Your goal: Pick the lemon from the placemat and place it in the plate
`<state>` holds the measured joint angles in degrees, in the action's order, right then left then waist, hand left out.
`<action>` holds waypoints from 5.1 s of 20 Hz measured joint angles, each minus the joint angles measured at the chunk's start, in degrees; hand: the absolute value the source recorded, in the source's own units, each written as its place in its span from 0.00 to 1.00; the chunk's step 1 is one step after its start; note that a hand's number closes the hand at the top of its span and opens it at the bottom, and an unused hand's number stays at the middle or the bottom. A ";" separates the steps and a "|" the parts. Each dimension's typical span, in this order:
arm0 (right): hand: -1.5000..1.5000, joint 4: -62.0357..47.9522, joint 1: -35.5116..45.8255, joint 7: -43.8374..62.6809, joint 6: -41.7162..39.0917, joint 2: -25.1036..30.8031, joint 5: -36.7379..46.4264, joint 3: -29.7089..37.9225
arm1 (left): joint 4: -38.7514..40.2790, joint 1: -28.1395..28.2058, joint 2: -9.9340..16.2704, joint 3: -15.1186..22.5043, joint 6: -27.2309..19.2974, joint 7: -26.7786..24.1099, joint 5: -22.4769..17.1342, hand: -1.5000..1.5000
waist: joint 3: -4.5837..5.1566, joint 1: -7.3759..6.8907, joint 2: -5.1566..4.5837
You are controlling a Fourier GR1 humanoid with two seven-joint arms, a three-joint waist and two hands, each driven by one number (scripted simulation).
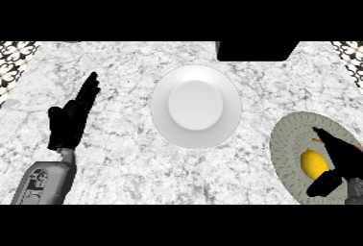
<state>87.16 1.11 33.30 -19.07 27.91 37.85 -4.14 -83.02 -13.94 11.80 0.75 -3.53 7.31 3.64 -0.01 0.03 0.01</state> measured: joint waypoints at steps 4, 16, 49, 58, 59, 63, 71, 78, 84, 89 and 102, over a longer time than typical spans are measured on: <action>1.00 -0.86 -0.33 -1.86 0.25 -1.65 2.64 0.92 | 0.36 -1.10 -0.43 -1.07 0.83 0.36 0.61 0.50 | 0.11 0.03 0.07; 1.00 -5.35 0.47 -11.01 7.55 -3.36 10.64 4.04 | 0.68 -0.04 -1.54 -2.41 2.25 -1.34 2.25 0.50 | 0.28 -0.02 0.18; 1.00 12.06 19.85 -10.47 16.87 -20.77 14.25 -5.00 | 1.54 -0.51 -2.53 -3.79 3.72 -2.02 2.87 0.50 | 0.04 -0.63 -0.11; 1.00 -13.38 33.81 -10.71 24.78 -26.95 16.36 -8.10 | 2.22 -1.52 -3.50 -3.07 3.01 -1.75 4.16 0.50 | 0.02 -1.11 -0.27; 1.00 -16.38 35.39 -10.64 25.12 -27.16 17.05 -8.23 | 2.82 -1.85 -3.41 -3.30 3.03 -2.14 4.13 0.50 | 0.02 -1.13 -0.31; 1.00 -27.70 40.22 -7.43 29.20 -27.61 16.75 -11.47 | 2.50 -1.97 -3.26 -3.30 3.58 -2.23 3.92 0.50 | 0.02 -1.71 -0.39; 0.00 -47.05 46.71 -10.67 39.61 -27.87 2.16 -12.83 | 1.57 -1.88 -4.01 -2.33 3.95 -1.82 4.14 0.50 | -0.04 -3.05 -0.75; 0.00 -50.70 48.06 -21.11 46.45 -27.90 -11.59 -12.48 | 2.18 -2.66 -3.80 -2.60 4.06 -1.96 4.34 0.50 | -0.08 -3.22 -0.80; 0.00 -45.93 45.41 -28.17 52.49 -27.71 -20.29 -7.02 | 2.77 -2.34 -3.39 -3.75 3.84 -1.84 4.00 0.50 | -0.07 -1.45 -0.36; 0.00 -39.34 40.01 -30.49 54.18 -25.28 -23.85 -2.51 | 2.38 -0.82 -2.70 -4.74 4.03 -1.95 3.60 0.50 | -0.02 -0.10 0.04; 0.00 -19.74 18.22 -36.87 38.48 -10.58 -34.25 6.38 | 1.64 -0.41 -3.30 -4.77 3.35 -1.96 4.25 0.50 | 0.01 0.38 0.10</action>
<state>67.42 19.33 -3.57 19.41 17.33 3.60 2.24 -81.38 -14.35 8.50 -4.02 -0.18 5.35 7.90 0.00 0.41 0.11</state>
